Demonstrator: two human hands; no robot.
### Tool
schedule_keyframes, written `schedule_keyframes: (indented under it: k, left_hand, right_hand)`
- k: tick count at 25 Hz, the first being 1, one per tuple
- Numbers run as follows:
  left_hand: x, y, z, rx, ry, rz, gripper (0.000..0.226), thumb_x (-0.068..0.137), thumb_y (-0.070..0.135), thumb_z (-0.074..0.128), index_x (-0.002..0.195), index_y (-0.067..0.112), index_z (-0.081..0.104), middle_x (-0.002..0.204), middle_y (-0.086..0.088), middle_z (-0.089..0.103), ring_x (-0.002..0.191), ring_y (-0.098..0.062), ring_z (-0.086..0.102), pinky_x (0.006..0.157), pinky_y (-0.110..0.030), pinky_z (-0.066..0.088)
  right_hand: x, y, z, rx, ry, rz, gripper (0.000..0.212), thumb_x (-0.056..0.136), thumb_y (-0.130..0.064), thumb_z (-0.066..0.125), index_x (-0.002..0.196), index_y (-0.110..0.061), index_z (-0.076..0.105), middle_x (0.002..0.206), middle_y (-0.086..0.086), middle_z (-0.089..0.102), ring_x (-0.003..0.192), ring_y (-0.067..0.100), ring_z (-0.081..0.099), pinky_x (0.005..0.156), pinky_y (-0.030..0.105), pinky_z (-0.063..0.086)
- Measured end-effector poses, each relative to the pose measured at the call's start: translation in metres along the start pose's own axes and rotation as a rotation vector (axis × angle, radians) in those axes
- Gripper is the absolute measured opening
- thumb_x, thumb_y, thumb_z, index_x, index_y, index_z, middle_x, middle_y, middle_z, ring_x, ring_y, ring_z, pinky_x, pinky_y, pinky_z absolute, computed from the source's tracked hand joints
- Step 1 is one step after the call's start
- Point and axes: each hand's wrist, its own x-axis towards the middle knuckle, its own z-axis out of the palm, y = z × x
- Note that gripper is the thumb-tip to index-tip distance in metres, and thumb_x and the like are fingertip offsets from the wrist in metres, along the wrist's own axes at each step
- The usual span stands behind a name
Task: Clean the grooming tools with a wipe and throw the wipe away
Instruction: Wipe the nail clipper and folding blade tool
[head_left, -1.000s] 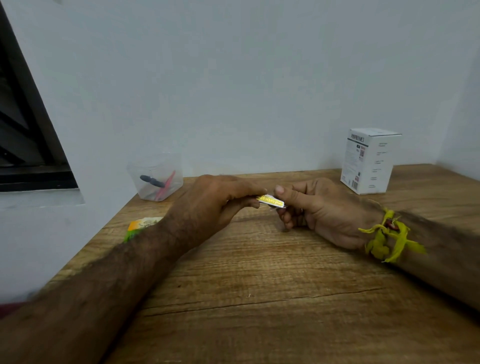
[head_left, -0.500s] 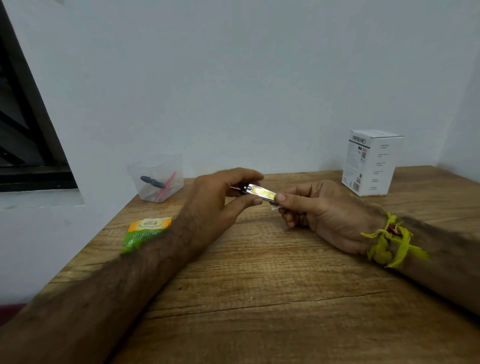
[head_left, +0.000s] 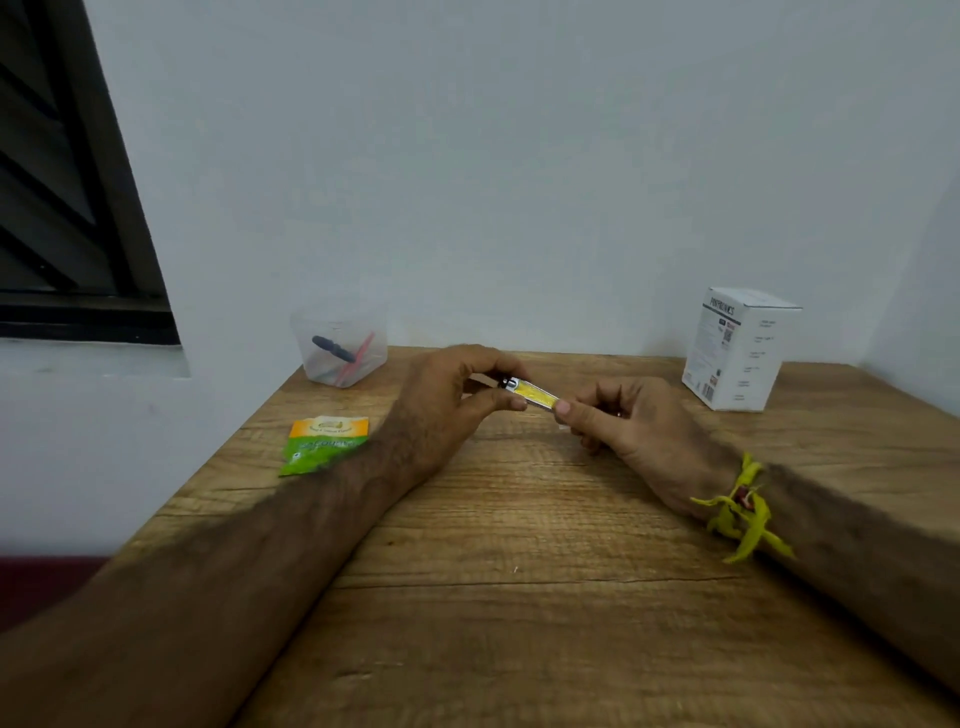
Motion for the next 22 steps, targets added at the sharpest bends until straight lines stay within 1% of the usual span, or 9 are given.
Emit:
schedule_keyframes:
  k: [4,6,8,10,12,14,16,19,22]
  left_hand:
    - [-0.001,-0.006,-0.004,0.075,-0.057,0.003,0.021,0.082,0.018,0.081,0.102,0.024,0.077,0.091,0.015,0.074,0.091,0.001,0.067,0.082,-0.018,0.053]
    - [0.0,-0.007,-0.002,0.075,-0.091,-0.025,0.02,0.082,0.019,0.081,0.101,0.024,0.076,0.089,0.015,0.073,0.088,0.001,0.066,0.079,-0.014,0.051]
    - [-0.001,-0.002,-0.001,-0.102,-0.049,-0.16,0.023,0.082,0.016,0.081,0.104,0.013,0.076,0.089,0.002,0.076,0.08,-0.007,0.069,0.078,-0.022,0.055]
    - [-0.001,0.005,0.0,-0.382,0.048,-0.34,0.026,0.083,0.009,0.08,0.107,0.002,0.072,0.088,-0.015,0.075,0.076,-0.016,0.068,0.074,-0.027,0.059]
    - [-0.003,0.013,0.006,-0.581,0.114,-0.464,0.026,0.083,0.004,0.079,0.106,-0.005,0.07,0.088,-0.021,0.073,0.077,-0.02,0.069,0.071,-0.024,0.06]
    - [-0.006,0.019,0.011,-0.675,0.14,-0.541,0.029,0.083,0.001,0.079,0.107,-0.01,0.068,0.089,-0.02,0.073,0.077,-0.02,0.07,0.07,-0.023,0.061]
    - [-0.003,0.023,0.009,-0.693,0.188,-0.59,0.03,0.083,0.0,0.079,0.108,-0.011,0.066,0.09,-0.018,0.073,0.076,-0.018,0.071,0.07,-0.023,0.061]
    - [0.004,0.022,-0.003,-0.652,0.328,-0.586,0.027,0.085,0.0,0.076,0.109,-0.005,0.066,0.085,-0.013,0.072,0.075,-0.018,0.071,0.072,-0.027,0.062]
    - [0.011,0.012,-0.018,-0.439,0.37,-0.532,0.023,0.09,0.0,0.068,0.113,-0.001,0.067,0.086,-0.017,0.071,0.083,-0.03,0.074,0.075,-0.043,0.064]
  right_hand:
    - [0.003,0.003,0.0,0.023,0.021,0.04,0.013,0.087,-0.016,0.074,0.078,-0.007,0.074,0.064,-0.002,0.065,0.057,0.006,0.055,0.054,0.019,0.047]
    - [0.003,0.004,-0.002,0.038,0.035,0.063,0.011,0.087,-0.015,0.074,0.079,-0.008,0.075,0.065,-0.001,0.065,0.058,0.007,0.055,0.056,0.019,0.047]
    - [0.003,0.001,-0.002,0.067,0.07,0.086,0.012,0.085,-0.016,0.075,0.08,-0.005,0.074,0.067,0.005,0.064,0.058,0.008,0.054,0.057,0.02,0.046]
    - [0.003,-0.002,0.001,0.103,0.127,0.104,0.018,0.084,-0.017,0.075,0.084,0.001,0.073,0.071,0.012,0.062,0.059,0.011,0.053,0.059,0.023,0.045]
    - [0.003,-0.004,0.008,0.118,0.148,0.099,0.018,0.086,-0.014,0.074,0.085,0.003,0.072,0.072,0.011,0.062,0.061,0.013,0.053,0.06,0.025,0.046]
    - [0.005,-0.007,0.017,0.1,0.136,0.071,0.013,0.087,-0.013,0.073,0.085,0.0,0.073,0.069,0.004,0.065,0.06,0.01,0.055,0.06,0.024,0.048]
    - [0.009,-0.011,0.026,0.099,0.127,0.06,0.011,0.087,-0.015,0.073,0.084,-0.005,0.075,0.067,-0.002,0.066,0.06,0.007,0.056,0.059,0.022,0.049]
    - [0.029,-0.02,0.042,0.133,0.147,0.075,0.014,0.088,-0.024,0.073,0.084,-0.011,0.077,0.071,0.0,0.071,0.063,0.009,0.06,0.063,0.023,0.053]
    - [0.056,-0.028,0.066,0.102,0.177,0.061,0.011,0.091,-0.019,0.072,0.082,-0.014,0.076,0.073,0.002,0.073,0.064,0.011,0.063,0.068,0.028,0.055]
